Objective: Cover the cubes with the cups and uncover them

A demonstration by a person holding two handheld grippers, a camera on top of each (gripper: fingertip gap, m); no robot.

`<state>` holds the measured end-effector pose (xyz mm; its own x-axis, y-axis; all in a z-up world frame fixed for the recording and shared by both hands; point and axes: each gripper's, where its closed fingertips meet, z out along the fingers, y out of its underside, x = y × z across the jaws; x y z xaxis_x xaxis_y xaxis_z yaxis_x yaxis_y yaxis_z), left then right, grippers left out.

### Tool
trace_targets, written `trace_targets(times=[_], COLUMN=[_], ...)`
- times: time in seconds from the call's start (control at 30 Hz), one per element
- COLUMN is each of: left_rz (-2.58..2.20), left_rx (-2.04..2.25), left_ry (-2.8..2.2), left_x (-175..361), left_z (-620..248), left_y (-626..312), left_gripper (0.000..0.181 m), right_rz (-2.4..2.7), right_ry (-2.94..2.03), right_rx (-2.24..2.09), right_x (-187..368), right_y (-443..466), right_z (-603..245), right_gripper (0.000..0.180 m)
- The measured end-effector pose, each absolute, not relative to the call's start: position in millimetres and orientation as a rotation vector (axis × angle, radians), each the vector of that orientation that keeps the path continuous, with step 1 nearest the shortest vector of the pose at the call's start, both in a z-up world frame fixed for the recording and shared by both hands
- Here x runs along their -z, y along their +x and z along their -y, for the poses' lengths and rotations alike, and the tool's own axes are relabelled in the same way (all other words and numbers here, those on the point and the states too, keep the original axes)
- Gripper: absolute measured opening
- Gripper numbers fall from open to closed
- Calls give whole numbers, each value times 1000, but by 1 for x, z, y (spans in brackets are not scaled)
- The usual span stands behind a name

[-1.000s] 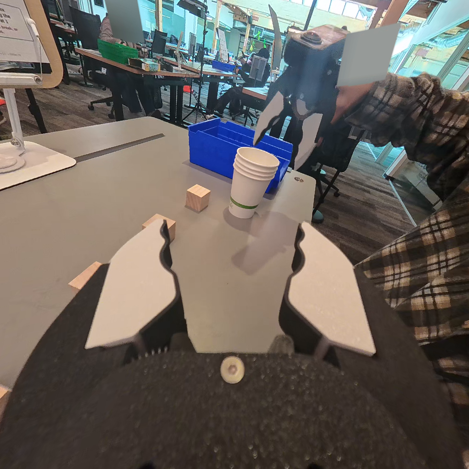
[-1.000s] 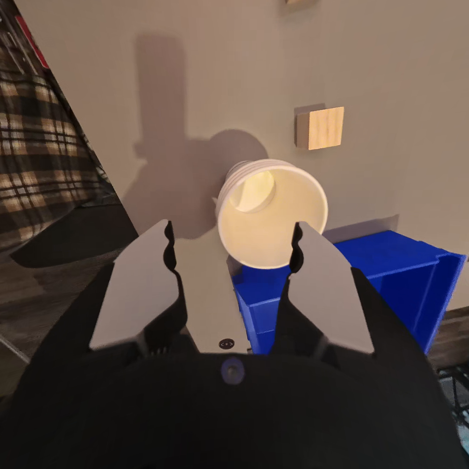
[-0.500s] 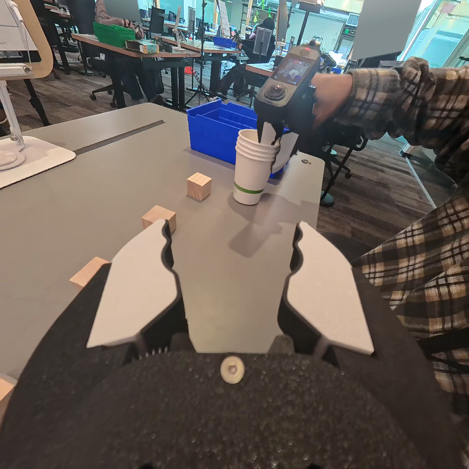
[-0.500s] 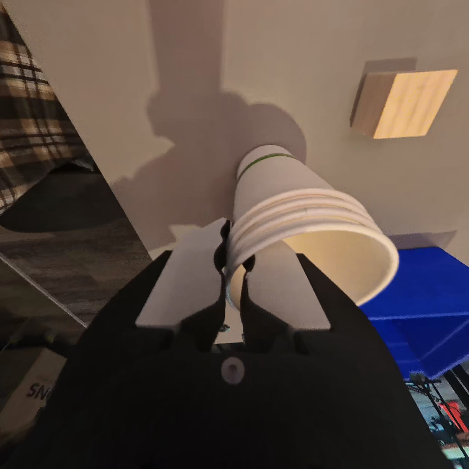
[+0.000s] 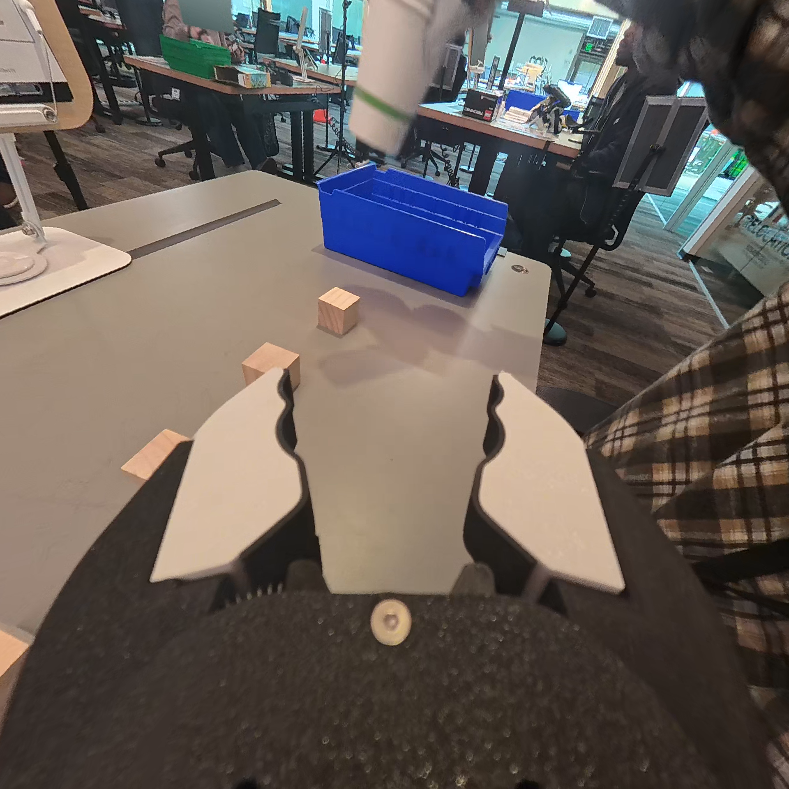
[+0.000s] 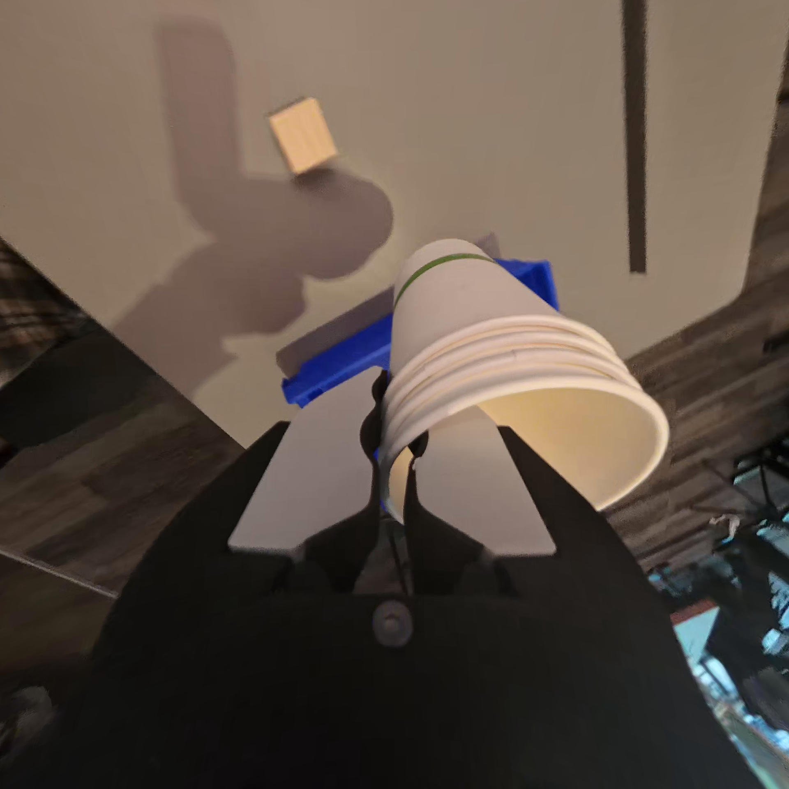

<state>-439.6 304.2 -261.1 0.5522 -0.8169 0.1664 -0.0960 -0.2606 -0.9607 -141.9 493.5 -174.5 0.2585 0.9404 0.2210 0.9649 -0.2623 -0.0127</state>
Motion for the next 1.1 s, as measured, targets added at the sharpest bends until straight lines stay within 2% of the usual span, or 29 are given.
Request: trace_targets(times=[0.03, 0.2, 0.57, 1.0, 1.07, 1.1], left_rz=[-769, -772, -760, -766, -764, -763], left_rx=[836, 827, 824, 816, 818, 818], left_ry=[-1714, -1724, -1737, -1748, -1747, -1746], left_x=[261, 264, 268, 271, 270, 269], left_z=[-304, -306, -313, -315, -314, -314], left_y=[-439, -440, -445, -444, -444, -445], left_gripper=[86, 86, 85, 84, 85, 84], right_rz=[1758, 1573, 1362, 1393, 1401, 1392], right_ry=[-2408, -2602, -2949, -2982, -2984, -2985], right_rx=[263, 311, 221, 256, 246, 251], right_x=[169, 179, 284, 334, 344, 348], right_y=[-133, -88, -13, -10, -12, -11], right_z=[-506, -555, -581, -596, -596, -596], right_gripper=[5, 5, 5, 6, 11, 27])
